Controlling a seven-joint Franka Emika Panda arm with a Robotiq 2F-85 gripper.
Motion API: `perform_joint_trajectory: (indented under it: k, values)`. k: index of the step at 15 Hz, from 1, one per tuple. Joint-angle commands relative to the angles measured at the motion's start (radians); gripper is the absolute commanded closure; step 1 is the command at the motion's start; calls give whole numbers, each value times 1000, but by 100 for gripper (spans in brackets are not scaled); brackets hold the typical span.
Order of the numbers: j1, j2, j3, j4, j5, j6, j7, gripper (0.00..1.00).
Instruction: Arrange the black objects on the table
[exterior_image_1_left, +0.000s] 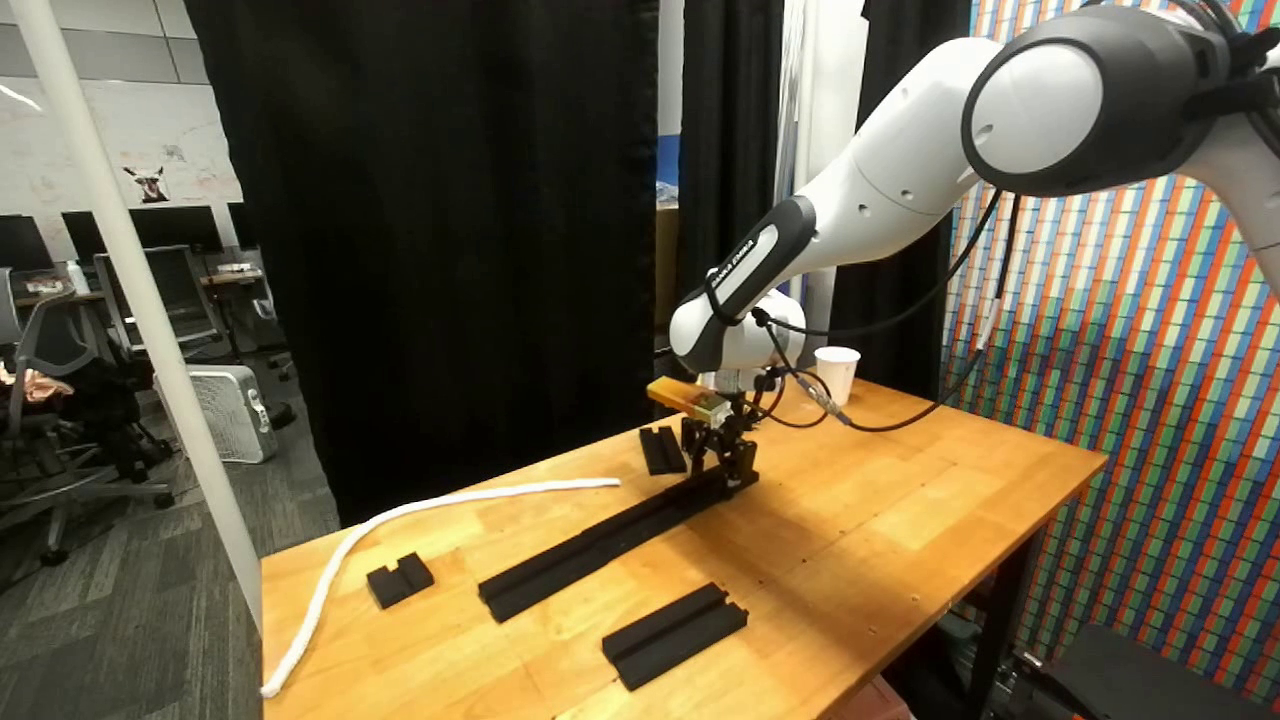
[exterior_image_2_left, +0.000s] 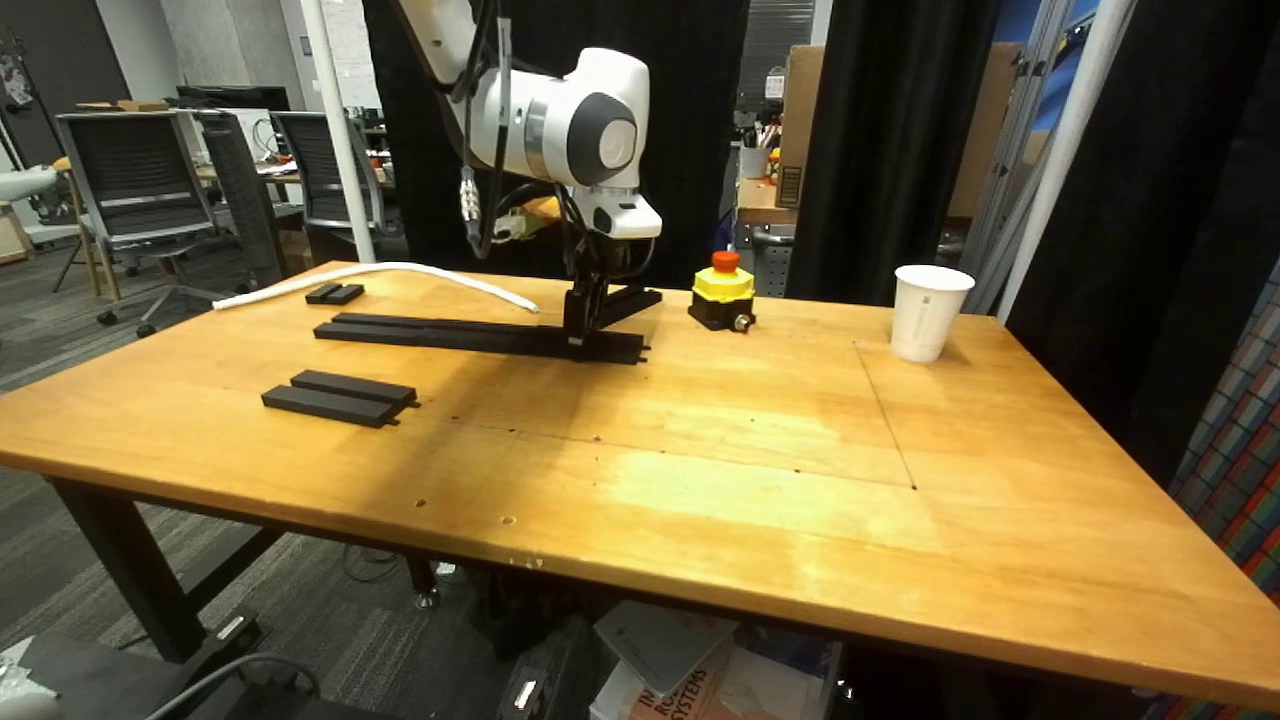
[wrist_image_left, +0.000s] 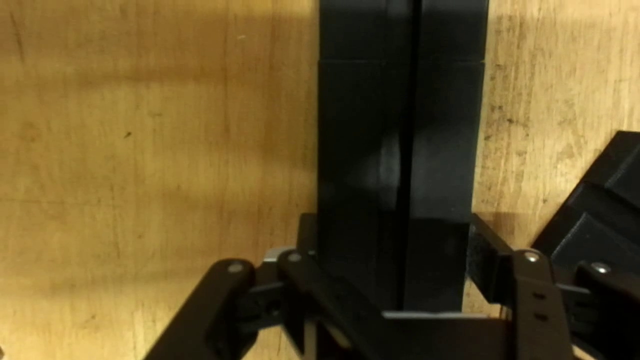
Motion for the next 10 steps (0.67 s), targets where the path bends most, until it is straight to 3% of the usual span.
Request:
perform_joint_trajectory:
  k: [1,10]
  values:
    - [10,25,10,29,11,-8,-12,55]
    - [26,47,8,50,13,-21,25,55]
